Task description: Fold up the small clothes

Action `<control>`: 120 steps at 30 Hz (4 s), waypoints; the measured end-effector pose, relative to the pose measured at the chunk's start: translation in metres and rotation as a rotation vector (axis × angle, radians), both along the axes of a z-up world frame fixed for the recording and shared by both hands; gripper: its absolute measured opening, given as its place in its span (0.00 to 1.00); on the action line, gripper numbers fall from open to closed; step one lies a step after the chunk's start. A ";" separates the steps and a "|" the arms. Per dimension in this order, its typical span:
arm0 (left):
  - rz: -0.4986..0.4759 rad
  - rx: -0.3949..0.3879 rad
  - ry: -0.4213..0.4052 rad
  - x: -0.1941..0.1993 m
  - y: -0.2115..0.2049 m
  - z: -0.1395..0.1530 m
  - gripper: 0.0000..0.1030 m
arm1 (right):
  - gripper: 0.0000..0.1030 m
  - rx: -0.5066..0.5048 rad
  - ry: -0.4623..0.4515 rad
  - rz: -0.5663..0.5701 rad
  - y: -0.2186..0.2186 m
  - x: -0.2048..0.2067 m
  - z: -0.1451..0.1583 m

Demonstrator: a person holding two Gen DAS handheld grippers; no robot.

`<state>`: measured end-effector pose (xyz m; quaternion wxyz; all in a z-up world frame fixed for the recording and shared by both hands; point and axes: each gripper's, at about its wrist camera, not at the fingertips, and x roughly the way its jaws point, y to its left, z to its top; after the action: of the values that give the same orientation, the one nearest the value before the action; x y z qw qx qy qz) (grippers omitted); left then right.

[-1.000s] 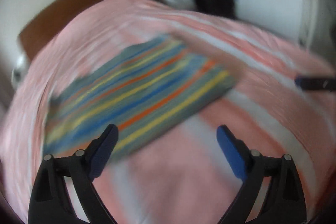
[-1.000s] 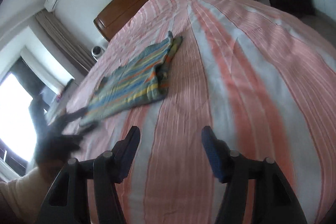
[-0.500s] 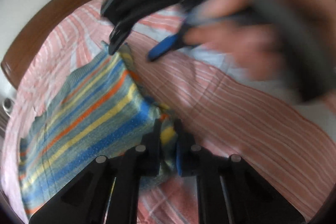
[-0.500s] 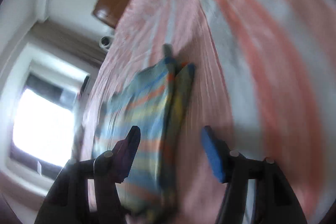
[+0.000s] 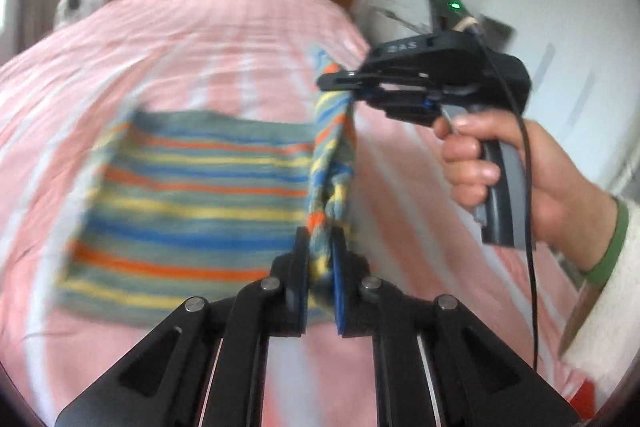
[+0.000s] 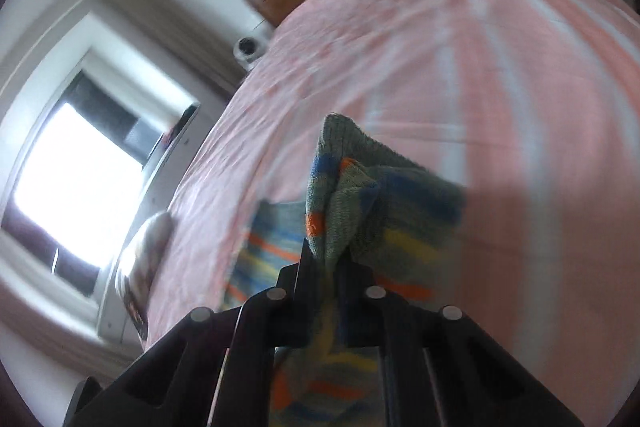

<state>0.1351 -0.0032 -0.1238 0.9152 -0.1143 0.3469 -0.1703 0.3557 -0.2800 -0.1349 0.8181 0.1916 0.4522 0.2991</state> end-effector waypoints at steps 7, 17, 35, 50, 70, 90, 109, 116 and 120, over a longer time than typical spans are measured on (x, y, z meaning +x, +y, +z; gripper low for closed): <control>0.174 -0.013 0.081 -0.004 0.079 -0.023 0.07 | 0.09 -0.099 0.024 0.133 0.158 0.017 -0.034; 0.329 0.015 0.109 -0.020 0.127 -0.024 0.72 | 0.50 0.060 0.089 0.101 0.200 0.009 -0.065; 0.503 0.266 0.189 -0.025 0.143 -0.014 0.92 | 0.81 -0.364 -0.210 0.140 0.084 -0.212 -0.051; 0.478 0.333 0.107 -0.048 0.126 0.008 0.92 | 0.89 -0.470 -0.269 -0.037 0.028 -0.290 -0.036; 0.150 -0.018 0.237 0.050 0.150 -0.004 0.92 | 0.89 -0.271 -0.119 -0.124 -0.013 -0.215 -0.046; 0.087 0.262 0.305 0.148 0.076 -0.049 0.14 | 0.22 -0.605 -0.234 -0.016 0.158 -0.076 -0.059; 0.348 0.445 -0.075 -0.003 0.113 0.023 0.96 | 0.92 -0.627 -0.441 -0.146 0.093 -0.157 0.010; 0.396 0.509 -0.275 -0.115 0.079 0.071 1.00 | 1.00 -0.614 -0.569 -0.218 0.042 -0.269 0.049; 0.432 0.470 -0.315 -0.155 0.063 0.095 1.00 | 1.00 -0.543 -0.547 -0.328 0.015 -0.318 0.063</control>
<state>-0.0198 0.0600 -0.0286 0.9736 0.0566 0.1990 0.0961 0.0382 -0.2646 -0.0722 0.9657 -0.0481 0.2441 0.0747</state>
